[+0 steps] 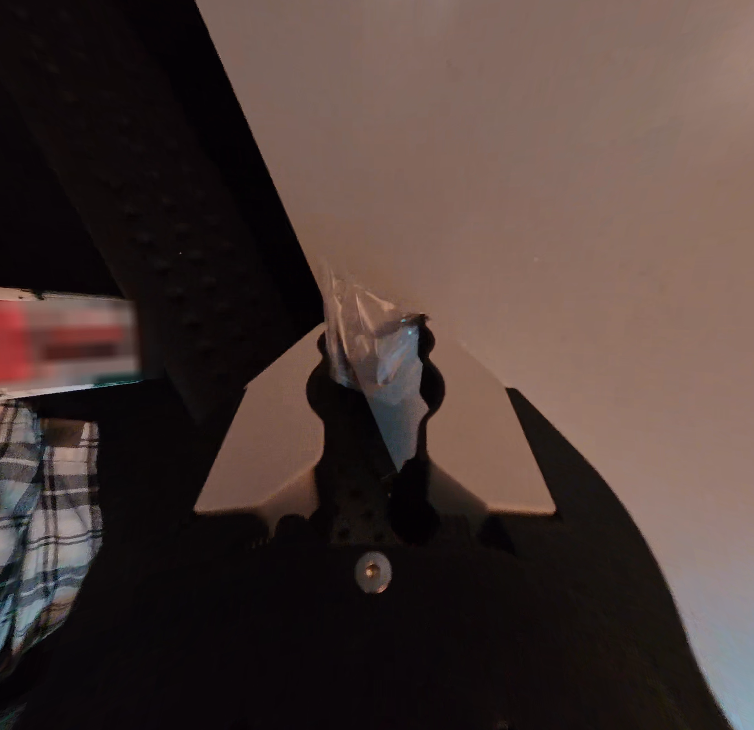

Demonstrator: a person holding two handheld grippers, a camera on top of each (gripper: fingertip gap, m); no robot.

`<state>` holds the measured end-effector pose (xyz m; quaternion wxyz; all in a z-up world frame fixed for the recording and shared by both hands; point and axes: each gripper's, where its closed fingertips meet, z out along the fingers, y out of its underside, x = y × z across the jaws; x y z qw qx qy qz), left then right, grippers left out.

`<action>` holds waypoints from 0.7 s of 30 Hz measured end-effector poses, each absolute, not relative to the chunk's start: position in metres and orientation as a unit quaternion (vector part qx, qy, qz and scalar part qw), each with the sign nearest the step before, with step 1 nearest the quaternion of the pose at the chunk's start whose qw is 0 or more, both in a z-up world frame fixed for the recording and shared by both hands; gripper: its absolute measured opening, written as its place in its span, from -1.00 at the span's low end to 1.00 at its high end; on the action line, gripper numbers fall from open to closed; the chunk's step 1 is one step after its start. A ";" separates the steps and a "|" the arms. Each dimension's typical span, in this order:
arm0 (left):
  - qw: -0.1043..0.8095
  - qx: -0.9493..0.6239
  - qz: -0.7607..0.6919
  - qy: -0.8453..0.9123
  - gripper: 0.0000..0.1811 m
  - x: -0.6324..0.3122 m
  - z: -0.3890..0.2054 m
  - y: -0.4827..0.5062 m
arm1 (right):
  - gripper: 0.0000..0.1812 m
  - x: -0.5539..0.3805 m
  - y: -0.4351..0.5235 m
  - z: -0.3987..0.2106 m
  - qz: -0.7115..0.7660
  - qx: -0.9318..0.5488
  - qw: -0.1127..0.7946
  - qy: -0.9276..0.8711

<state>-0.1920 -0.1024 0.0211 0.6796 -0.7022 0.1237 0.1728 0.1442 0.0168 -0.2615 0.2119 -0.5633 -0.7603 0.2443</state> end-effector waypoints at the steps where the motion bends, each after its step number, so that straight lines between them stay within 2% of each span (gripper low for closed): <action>1: 0.677 -0.704 0.174 0.127 -0.25 -0.190 0.020 -0.101 | -0.64 0.143 0.014 -0.260 0.255 -0.562 0.203 -0.760; 3: 0.671 -0.708 0.179 0.130 -0.25 -0.189 0.016 -0.099 | -1.00 0.141 0.009 -0.258 0.272 -0.555 0.201 -0.760; 9: 0.675 -0.703 0.184 0.130 -0.22 -0.193 0.023 -0.100 | -1.00 0.142 0.026 -0.240 0.273 -0.553 0.210 -0.758; 16: 0.664 -0.711 0.185 0.138 -0.17 -0.203 0.023 -0.098 | -1.00 0.160 0.162 -0.143 0.289 -0.649 0.369 -0.598; 21: 0.648 -0.726 0.142 0.184 -0.39 -0.195 0.009 -0.092 | -1.00 0.167 0.233 -0.131 0.269 -0.686 0.384 -0.556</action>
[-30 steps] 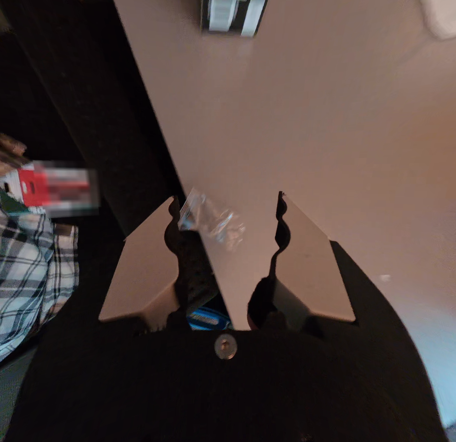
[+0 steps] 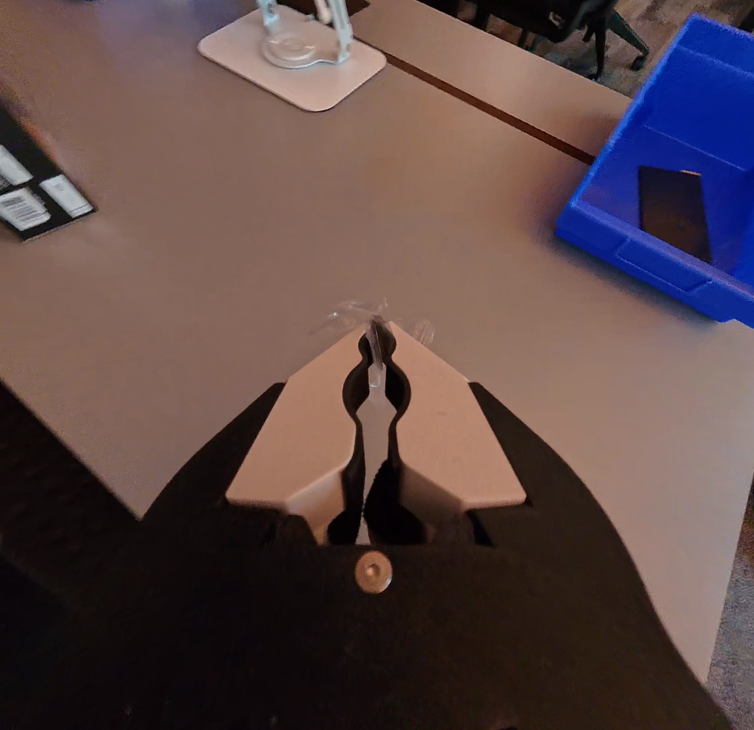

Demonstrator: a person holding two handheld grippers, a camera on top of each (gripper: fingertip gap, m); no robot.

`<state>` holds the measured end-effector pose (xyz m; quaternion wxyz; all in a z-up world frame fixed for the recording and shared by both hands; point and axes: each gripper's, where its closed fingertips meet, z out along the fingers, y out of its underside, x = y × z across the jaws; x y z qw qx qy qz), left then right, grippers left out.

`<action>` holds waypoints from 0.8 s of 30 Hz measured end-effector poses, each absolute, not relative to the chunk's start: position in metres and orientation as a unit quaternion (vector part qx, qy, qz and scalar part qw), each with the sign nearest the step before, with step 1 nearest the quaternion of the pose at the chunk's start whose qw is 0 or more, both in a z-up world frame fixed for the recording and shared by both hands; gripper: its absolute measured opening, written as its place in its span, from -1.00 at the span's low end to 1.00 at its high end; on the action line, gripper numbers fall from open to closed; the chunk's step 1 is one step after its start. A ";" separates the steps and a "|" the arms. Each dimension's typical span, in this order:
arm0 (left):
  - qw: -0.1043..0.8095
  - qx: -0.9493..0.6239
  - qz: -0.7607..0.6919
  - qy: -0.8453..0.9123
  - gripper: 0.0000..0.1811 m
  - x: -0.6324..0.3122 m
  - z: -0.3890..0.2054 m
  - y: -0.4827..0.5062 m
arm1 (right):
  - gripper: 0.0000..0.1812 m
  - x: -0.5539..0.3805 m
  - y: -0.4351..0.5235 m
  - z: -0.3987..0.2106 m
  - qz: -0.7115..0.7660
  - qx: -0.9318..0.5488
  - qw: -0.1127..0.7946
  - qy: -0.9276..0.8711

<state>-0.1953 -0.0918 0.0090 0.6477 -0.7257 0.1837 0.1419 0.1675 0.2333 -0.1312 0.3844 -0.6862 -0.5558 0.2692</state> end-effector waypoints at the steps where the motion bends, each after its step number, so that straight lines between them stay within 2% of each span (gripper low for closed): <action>1: 0.642 -0.730 0.139 0.191 -0.44 -0.194 0.006 -0.091 | -1.00 0.162 0.248 -0.132 0.276 -0.691 0.385 -0.546; 5: 0.634 -0.734 0.125 0.211 -0.64 -0.186 0.001 -0.090 | -1.00 0.136 0.321 -0.137 0.288 -0.716 0.399 -0.495; 11: 0.622 -0.740 0.104 0.233 -0.76 -0.172 -0.002 -0.093 | -1.00 0.091 0.455 -0.144 0.276 -0.748 0.434 -0.420; 12: 0.620 -0.741 0.103 0.236 -0.77 -0.171 -0.002 -0.094 | -0.92 0.086 0.477 -0.143 0.261 -0.751 0.443 -0.414; 14: 0.618 -0.743 0.100 0.236 -0.77 -0.170 -0.003 -0.094 | -0.62 0.073 0.508 -0.147 0.256 -0.759 0.432 -0.413; 16: 0.620 -0.742 0.098 0.234 -0.76 -0.169 -0.003 -0.096 | -0.45 0.066 0.529 -0.151 0.280 -0.781 0.411 -0.379; 18: 0.624 -0.740 0.091 0.233 -0.75 -0.168 -0.003 -0.098 | -0.44 0.063 0.532 -0.143 0.303 -0.779 0.411 -0.364; 20: 0.630 -0.738 0.083 0.229 -0.72 -0.169 -0.002 -0.099 | -0.46 0.058 0.513 -0.115 0.322 -0.748 0.446 -0.371; 24: 0.639 -0.737 0.072 0.209 -0.67 -0.172 -0.001 -0.096 | -0.38 0.018 0.371 -0.035 0.432 -0.615 0.459 -0.473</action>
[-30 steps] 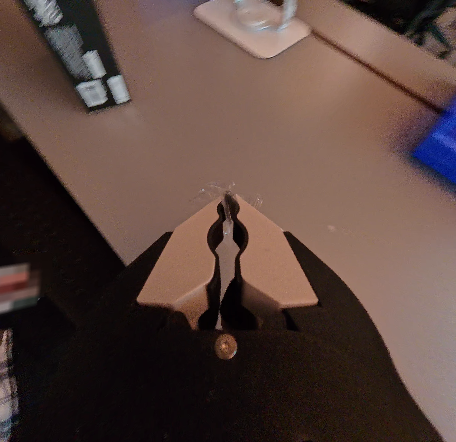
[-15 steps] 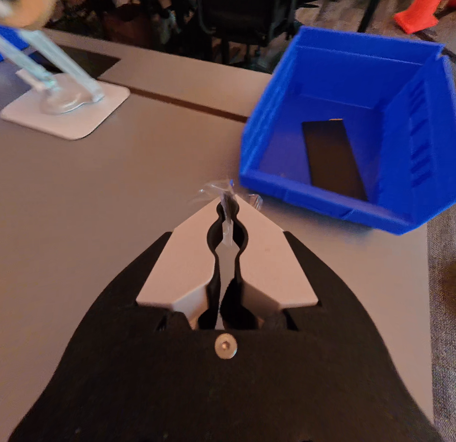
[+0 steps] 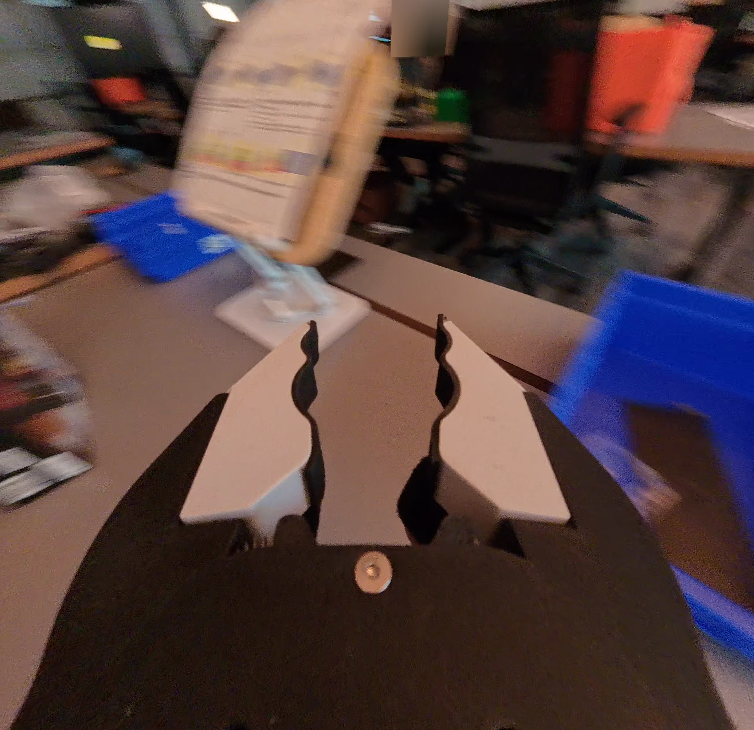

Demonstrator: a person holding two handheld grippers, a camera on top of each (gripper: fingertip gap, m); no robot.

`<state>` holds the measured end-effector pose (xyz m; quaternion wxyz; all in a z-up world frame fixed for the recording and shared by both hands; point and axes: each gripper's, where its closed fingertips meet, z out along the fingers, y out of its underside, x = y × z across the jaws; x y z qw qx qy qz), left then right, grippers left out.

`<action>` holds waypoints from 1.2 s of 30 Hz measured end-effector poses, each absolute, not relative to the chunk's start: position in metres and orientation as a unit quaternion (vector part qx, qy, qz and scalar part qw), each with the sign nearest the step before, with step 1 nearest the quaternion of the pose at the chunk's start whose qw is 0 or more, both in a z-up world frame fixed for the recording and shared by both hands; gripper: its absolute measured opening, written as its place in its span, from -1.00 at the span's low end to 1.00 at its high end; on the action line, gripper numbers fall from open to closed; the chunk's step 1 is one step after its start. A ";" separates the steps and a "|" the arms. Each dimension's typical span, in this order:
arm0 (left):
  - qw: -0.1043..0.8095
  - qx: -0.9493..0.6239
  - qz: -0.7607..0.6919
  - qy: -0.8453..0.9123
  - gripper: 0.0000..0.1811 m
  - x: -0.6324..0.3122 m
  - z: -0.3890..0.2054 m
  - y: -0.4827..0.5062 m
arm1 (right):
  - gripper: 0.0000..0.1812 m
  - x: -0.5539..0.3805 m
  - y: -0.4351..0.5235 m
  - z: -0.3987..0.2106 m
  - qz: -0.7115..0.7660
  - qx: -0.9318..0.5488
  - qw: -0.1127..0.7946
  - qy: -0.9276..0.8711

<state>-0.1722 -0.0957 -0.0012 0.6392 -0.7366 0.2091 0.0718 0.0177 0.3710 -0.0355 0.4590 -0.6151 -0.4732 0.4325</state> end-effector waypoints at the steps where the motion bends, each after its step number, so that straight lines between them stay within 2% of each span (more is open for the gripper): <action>1: 0.639 -0.737 0.072 0.209 -0.71 -0.171 -0.002 -0.094 | -0.31 0.005 0.320 -0.019 0.466 -0.576 0.441 -0.507; 6: 0.624 -0.739 0.130 0.218 -0.84 -0.162 -0.002 -0.089 | -0.11 -0.040 0.098 0.030 0.576 -0.420 0.321 -0.624; 10: 0.620 -0.741 0.132 0.224 -0.89 -0.151 -0.004 -0.088 | -0.14 -0.082 0.024 0.039 0.600 -0.391 0.256 -0.650; 12: 0.620 -0.740 0.136 0.221 -0.89 -0.149 -0.004 -0.087 | -0.25 -0.100 0.009 0.043 0.600 -0.380 0.244 -0.661; 13: 0.619 -0.741 0.141 0.219 -0.89 -0.150 -0.004 -0.088 | -0.38 -0.105 0.003 0.043 0.595 -0.372 0.234 -0.673; 15: 0.618 -0.738 0.164 0.215 -0.78 -0.153 -0.001 -0.091 | -0.82 -0.106 -0.010 0.039 0.582 -0.340 0.225 -0.704; 17: 0.640 -0.715 0.181 0.216 -0.62 -0.153 0.014 -0.100 | -0.92 -0.107 -0.011 0.031 0.537 -0.324 0.268 -0.731; 20: 0.689 -0.668 0.198 0.201 -0.57 -0.158 0.057 -0.116 | -0.98 -0.101 -0.010 0.028 0.476 -0.286 0.332 -0.762; 22: 0.682 -0.669 0.216 0.203 -0.55 -0.166 0.072 -0.115 | -0.99 -0.100 -0.010 0.026 0.422 -0.252 0.384 -0.781; 25: 0.631 -0.716 0.191 0.229 -0.55 -0.172 0.062 -0.099 | -0.93 -0.102 -0.007 0.017 0.348 -0.228 0.429 -0.802; 27: 0.596 -0.745 0.165 0.250 -0.58 -0.175 0.045 -0.091 | -0.86 -0.097 -0.017 0.015 0.348 -0.204 0.426 -0.810; 29: 0.581 -0.754 0.157 0.263 -0.76 -0.173 0.035 -0.087 | -0.82 -0.096 -0.015 0.011 0.323 -0.209 0.424 -0.820; 30: 0.566 -0.763 0.160 0.270 -0.78 -0.172 0.027 -0.086 | -0.80 -0.094 -0.013 0.010 0.310 -0.211 0.426 -0.823; 33: 0.556 -0.767 0.168 0.273 -0.75 -0.173 0.017 -0.084 | -0.81 -0.082 -0.017 0.011 0.295 -0.194 0.419 -0.837; 36: 0.568 -0.763 0.148 0.270 -0.77 -0.173 0.018 -0.086 | -0.70 -0.071 -0.020 0.019 0.308 -0.193 0.407 -0.838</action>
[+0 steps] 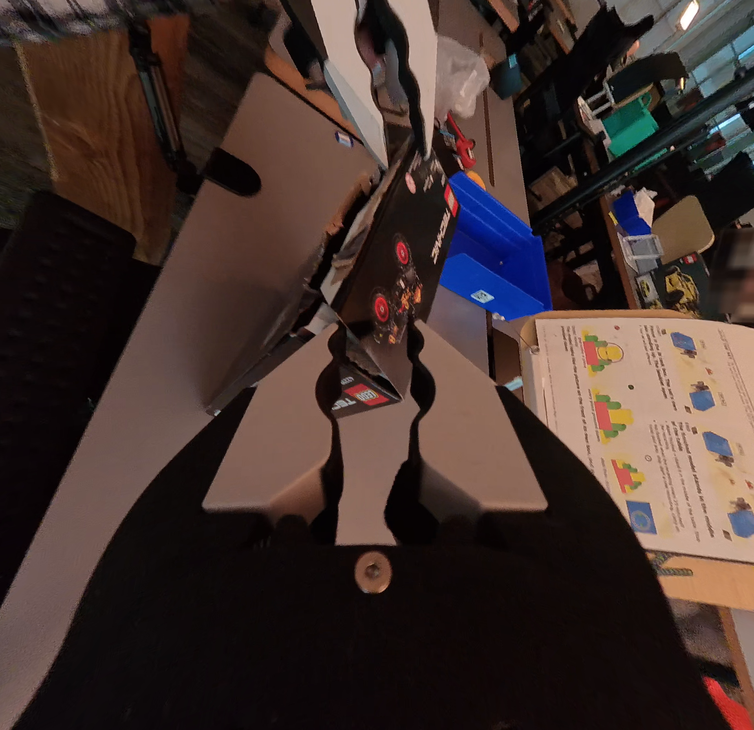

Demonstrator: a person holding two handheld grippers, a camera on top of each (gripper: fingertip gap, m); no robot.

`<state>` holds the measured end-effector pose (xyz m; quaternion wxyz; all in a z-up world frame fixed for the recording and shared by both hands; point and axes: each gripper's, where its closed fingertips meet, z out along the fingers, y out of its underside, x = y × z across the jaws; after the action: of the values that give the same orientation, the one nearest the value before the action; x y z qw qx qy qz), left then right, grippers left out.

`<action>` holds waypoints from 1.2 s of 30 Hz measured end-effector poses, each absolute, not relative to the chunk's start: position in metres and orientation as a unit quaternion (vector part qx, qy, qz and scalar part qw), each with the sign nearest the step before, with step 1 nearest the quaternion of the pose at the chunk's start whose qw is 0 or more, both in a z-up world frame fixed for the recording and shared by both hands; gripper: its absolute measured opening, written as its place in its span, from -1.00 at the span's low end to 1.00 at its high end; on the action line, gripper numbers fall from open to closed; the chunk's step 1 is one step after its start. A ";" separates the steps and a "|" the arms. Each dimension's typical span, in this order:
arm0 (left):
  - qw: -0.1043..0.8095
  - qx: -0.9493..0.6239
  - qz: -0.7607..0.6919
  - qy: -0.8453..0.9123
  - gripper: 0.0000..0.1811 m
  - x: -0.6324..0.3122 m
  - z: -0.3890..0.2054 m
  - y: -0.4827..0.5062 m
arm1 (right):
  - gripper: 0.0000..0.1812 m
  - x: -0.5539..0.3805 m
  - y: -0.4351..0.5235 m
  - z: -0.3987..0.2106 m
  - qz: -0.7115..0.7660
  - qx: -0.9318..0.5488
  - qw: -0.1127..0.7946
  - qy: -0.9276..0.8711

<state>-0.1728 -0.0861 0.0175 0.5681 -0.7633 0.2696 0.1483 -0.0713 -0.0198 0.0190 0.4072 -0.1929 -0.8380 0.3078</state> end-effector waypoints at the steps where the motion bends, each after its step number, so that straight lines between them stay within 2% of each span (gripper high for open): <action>1: 0.568 -0.762 0.151 0.272 -0.77 -0.173 0.017 -0.086 | -0.70 -0.067 -0.024 0.021 0.318 -0.188 0.401 -0.838; 4: 0.555 -0.769 0.154 0.278 -0.73 -0.172 0.010 -0.086 | -0.72 -0.062 -0.032 0.022 0.318 -0.180 0.396 -0.842; 6: 0.544 -0.776 0.149 0.282 -0.71 -0.170 0.003 -0.086 | -0.81 -0.059 -0.038 0.011 0.309 -0.178 0.370 -0.858; 11: 0.549 -0.771 0.145 0.289 -0.70 -0.162 -0.001 -0.085 | -0.77 -0.047 -0.033 0.014 0.270 -0.194 0.332 -0.883; 14: 0.551 -0.774 0.117 0.289 -0.66 -0.158 -0.001 -0.087 | -0.82 -0.042 -0.046 0.039 0.334 -0.190 0.320 -0.866; 15: 0.549 -0.775 0.107 0.296 -0.52 -0.155 -0.004 -0.088 | -0.85 -0.047 -0.044 0.046 0.339 -0.201 0.334 -0.856; 16: 0.543 -0.780 0.093 0.297 -0.35 -0.150 -0.008 -0.088 | -1.00 -0.053 -0.040 0.050 0.341 -0.222 0.346 -0.846; 17: 0.540 -0.780 0.107 0.298 -0.32 -0.149 -0.010 -0.086 | -1.00 -0.059 -0.041 0.047 0.339 -0.240 0.345 -0.842; 18: 0.533 -0.780 0.135 0.299 -0.34 -0.151 -0.012 -0.084 | -1.00 -0.061 -0.045 0.035 0.331 -0.248 0.327 -0.850; 20: 0.538 -0.776 0.157 0.288 -0.50 -0.152 -0.010 -0.083 | -1.00 -0.063 -0.056 -0.014 0.276 -0.253 0.280 -0.884; 22: 0.551 -0.770 0.149 0.285 -0.64 -0.150 -0.006 -0.087 | -1.00 -0.059 -0.061 -0.017 0.273 -0.244 0.285 -0.886; 26: 0.533 -0.770 0.184 0.299 -0.58 -0.148 -0.007 -0.089 | -1.00 -0.064 -0.055 0.038 0.347 -0.270 0.332 -0.835; 29: 0.524 -0.771 0.191 0.308 -0.53 -0.142 -0.009 -0.084 | -1.00 -0.080 -0.042 0.010 0.289 -0.307 0.325 -0.846; 32: 0.539 -0.767 0.182 0.296 -0.50 -0.137 -0.010 -0.075 | -1.00 -0.080 -0.045 0.006 0.317 -0.319 0.308 -0.838; 36: 0.543 -0.758 0.197 0.304 -0.58 -0.135 -0.001 -0.081 | -1.00 -0.079 -0.044 0.014 0.289 -0.316 0.335 -0.839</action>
<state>-0.1348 -0.0808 -0.0010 0.5429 -0.7577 0.3037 0.1970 -0.0788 -0.0443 0.0143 0.3351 -0.3162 -0.8391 0.2891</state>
